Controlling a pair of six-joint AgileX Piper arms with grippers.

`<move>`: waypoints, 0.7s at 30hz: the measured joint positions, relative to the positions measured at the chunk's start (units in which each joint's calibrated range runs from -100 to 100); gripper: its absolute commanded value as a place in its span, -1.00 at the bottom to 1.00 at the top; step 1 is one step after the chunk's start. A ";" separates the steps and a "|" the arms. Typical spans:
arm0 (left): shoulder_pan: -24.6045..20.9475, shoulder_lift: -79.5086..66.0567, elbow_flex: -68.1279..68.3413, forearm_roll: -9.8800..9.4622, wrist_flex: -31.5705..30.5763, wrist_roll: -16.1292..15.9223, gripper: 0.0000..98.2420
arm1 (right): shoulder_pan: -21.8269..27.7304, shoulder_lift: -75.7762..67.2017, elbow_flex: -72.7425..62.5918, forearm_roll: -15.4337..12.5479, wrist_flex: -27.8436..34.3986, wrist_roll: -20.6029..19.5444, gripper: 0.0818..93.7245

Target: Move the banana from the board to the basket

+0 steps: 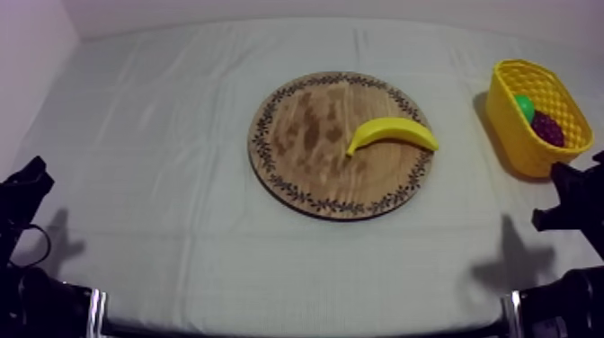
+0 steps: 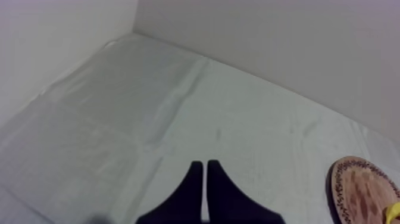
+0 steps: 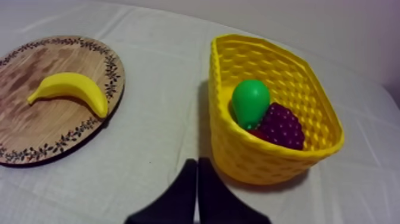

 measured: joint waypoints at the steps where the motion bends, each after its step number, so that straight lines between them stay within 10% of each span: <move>1: 0.00 0.00 0.00 0.00 0.00 0.00 -1.00 | 0.00 0.00 0.00 0.00 0.00 0.00 -0.99; 21: 0.00 0.00 0.00 0.00 0.00 0.00 -1.00 | -6.65 0.00 0.00 0.00 -0.08 0.98 -0.99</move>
